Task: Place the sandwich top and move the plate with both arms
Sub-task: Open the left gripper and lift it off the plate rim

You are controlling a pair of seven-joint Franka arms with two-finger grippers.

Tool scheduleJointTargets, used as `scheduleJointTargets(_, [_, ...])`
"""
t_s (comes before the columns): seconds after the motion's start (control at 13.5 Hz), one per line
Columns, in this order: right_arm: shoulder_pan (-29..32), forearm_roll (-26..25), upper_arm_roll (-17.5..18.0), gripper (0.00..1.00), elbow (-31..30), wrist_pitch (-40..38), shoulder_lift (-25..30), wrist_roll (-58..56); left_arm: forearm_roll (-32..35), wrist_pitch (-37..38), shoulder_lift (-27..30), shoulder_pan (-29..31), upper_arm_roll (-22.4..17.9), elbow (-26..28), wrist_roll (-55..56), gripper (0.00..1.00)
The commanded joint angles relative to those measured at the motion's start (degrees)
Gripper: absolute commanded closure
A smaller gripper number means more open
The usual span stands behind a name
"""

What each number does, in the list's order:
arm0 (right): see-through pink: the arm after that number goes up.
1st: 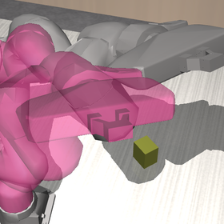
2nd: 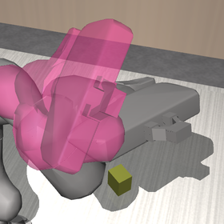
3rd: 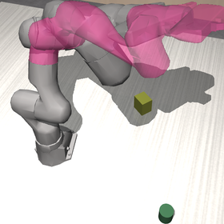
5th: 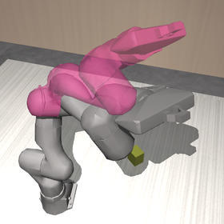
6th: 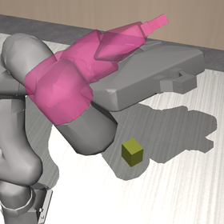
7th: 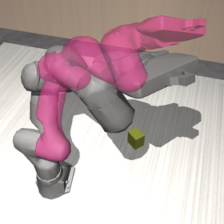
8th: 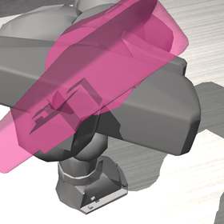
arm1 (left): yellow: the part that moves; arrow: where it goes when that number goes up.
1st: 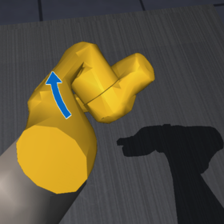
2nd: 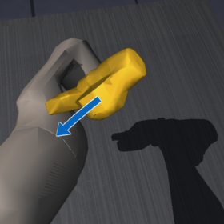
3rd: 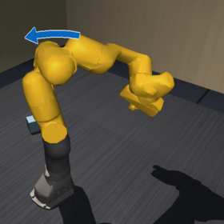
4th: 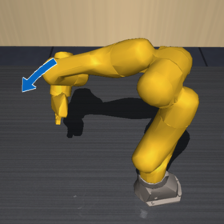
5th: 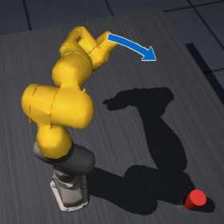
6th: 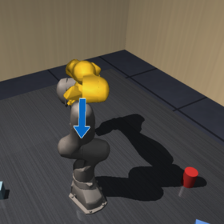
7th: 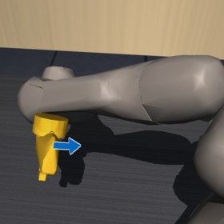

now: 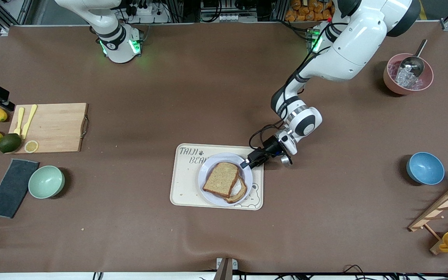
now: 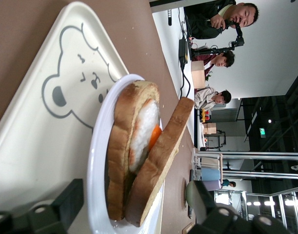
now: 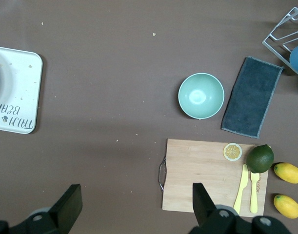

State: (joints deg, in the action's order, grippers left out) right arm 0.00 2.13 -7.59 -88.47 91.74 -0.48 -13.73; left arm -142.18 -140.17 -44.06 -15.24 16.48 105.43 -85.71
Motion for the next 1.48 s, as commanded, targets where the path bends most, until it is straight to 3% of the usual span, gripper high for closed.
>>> scheduleJointTargets(0.0, [-0.09,-0.90,0.20,0.00,0.05,-0.07,-0.04,1.08,-1.61,-9.73,4.40,0.30,0.40,0.92,-0.61,0.00])
scheduleJointTargets(0.22, [-0.18,-0.82,0.12,0.00,0.05,-0.07,-0.04,1.25,-1.35,-22.13,9.24,-0.14,0.40,0.66,3.08,0.00])
scheduleJointTargets(0.52, [-0.35,-0.82,0.29,0.00,-0.04,-0.34,-0.04,5.30,3.28,-26.46,10.93,1.26,-0.30,0.31,3.18,0.00])
scheduleJointTargets(1.11, [-0.18,0.24,0.21,0.00,-0.12,-0.42,-0.04,5.30,46.85,-29.02,9.35,15.76,-0.13,0.39,5.45,0.00])
scheduleJointTargets(1.41, [-0.26,0.24,0.21,0.00,-0.12,-0.42,-0.04,5.30,73.81,-21.57,9.69,23.57,-1.36,0.57,16.68,0.00])
